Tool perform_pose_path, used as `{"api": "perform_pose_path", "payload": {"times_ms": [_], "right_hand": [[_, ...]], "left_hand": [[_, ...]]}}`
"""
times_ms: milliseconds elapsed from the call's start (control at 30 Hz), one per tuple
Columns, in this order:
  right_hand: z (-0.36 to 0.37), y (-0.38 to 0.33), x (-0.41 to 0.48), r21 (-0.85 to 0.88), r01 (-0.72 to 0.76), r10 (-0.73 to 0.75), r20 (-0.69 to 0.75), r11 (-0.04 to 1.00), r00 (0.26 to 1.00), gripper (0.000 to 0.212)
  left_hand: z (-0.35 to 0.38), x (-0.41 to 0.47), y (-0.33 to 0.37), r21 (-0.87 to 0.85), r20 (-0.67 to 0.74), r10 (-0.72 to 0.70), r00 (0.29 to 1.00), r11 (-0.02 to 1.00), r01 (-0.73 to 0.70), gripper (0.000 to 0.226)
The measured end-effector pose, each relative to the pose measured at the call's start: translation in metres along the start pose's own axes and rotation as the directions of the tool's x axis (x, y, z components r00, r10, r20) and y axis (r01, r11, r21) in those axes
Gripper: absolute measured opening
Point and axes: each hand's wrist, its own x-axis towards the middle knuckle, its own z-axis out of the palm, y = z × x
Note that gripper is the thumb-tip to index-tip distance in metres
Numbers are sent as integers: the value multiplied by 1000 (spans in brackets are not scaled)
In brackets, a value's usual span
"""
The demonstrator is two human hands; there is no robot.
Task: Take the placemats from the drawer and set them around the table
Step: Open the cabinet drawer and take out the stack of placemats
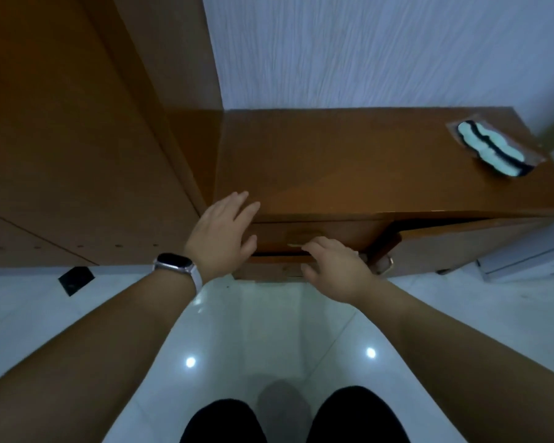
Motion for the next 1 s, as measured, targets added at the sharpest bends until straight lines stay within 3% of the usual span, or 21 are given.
{"api": "perform_pose_path", "payload": {"times_ms": [267,633,1000], "right_hand": [[80,31,65,-78,42,-45,-38,996,998,44],[105,37,73,-66,-24,19,-75,998,997,52],[125,31,40,1,-2,2,-203,1000,979,45]], "left_hand": [[74,21,-28,100,-66,131,989,987,-124,59],[87,17,-38,76,-90,138,986,988,-131,70],[93,1,-29,108,-80,97,992,990,-88,76]]}}
